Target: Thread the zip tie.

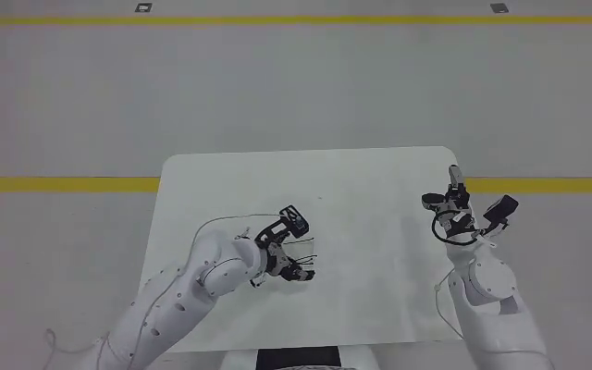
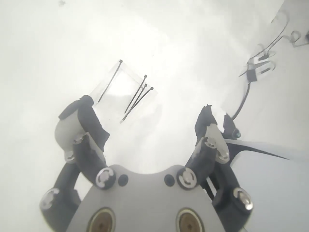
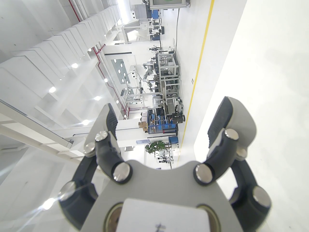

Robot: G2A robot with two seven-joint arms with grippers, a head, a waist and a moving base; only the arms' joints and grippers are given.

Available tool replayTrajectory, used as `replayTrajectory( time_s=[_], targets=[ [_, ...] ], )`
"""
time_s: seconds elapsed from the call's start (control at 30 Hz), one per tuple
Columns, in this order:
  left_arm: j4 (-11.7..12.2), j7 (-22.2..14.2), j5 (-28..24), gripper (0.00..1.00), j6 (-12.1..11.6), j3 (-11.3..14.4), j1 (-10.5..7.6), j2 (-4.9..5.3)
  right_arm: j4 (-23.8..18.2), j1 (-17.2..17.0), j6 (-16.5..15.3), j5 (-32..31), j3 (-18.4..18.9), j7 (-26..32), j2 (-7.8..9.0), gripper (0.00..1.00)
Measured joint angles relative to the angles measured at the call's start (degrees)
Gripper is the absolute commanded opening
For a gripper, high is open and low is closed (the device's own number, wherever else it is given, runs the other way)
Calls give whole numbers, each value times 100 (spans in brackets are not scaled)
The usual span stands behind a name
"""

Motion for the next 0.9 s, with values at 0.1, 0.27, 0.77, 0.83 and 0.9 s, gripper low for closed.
replayTrajectory(
  time_s=[0.1,0.27,0.77,0.83,0.9],
  targets=[
    [-23,-379,566,100,435,368,-154,-59,0,0,0,0,0,0,0,100],
    [-25,-516,913,100,830,577,-285,-108,0,0,0,0,0,0,0,100],
    [100,-490,1328,100,610,1012,-573,-203,0,0,0,0,0,0,0,100],
    [103,-497,1331,100,605,1021,-579,-204,0,0,0,0,0,0,0,100],
    [102,-496,1331,100,604,1018,-576,-203,0,0,0,0,0,0,0,100]
  ],
)
